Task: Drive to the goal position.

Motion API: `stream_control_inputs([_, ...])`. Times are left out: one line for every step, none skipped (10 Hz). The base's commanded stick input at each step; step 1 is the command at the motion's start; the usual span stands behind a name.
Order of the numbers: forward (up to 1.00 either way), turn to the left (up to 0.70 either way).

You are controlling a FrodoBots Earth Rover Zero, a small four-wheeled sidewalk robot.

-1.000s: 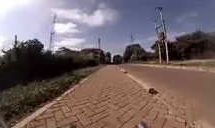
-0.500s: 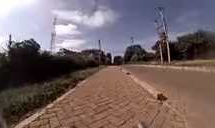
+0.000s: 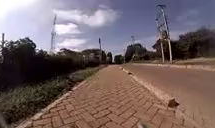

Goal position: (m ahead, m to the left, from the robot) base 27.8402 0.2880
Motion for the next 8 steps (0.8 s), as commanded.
stream_control_inputs([0.70, 0.00])
stream_control_inputs([0.70, 0.00])
stream_control_inputs([0.70, 0.00])
stream_control_inputs([0.70, 0.00])
stream_control_inputs([0.70, 0.00])
stream_control_inputs([0.70, 0.00])
stream_control_inputs([0.70, 0.00])
stream_control_inputs([0.70, 0.00])
